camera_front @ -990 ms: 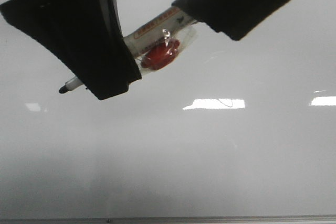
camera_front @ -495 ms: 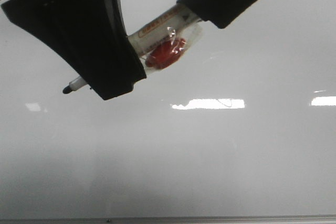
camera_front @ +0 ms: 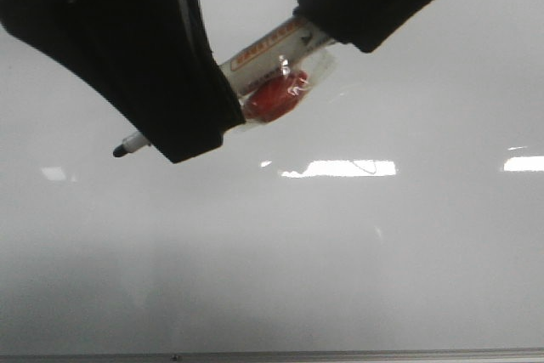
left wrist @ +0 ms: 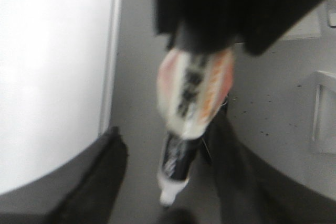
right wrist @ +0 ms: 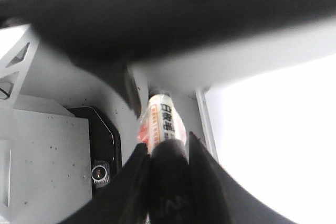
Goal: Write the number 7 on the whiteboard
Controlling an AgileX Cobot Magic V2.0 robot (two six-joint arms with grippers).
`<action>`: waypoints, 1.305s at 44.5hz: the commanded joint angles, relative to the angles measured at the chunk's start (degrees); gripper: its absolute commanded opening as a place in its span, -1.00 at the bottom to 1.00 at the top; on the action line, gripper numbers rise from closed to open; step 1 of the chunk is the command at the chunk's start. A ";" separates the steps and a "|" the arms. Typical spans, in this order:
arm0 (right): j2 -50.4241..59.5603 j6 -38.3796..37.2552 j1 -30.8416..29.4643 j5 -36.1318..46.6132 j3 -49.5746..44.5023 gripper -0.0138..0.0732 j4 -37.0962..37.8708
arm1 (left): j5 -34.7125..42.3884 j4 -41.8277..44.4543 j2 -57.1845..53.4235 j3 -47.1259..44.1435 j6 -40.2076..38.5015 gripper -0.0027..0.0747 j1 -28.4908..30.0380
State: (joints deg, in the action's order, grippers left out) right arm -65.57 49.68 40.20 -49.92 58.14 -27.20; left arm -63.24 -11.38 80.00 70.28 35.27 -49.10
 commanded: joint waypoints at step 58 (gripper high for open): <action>-7.08 -14.66 -21.55 26.63 6.60 -0.84 -12.71 | 13.59 1.03 -32.27 -13.87 -15.77 0.20 26.10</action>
State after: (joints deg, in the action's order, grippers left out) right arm -72.29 34.24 18.81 -26.42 61.40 -38.46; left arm -53.54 -9.19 48.05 54.98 20.14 -23.22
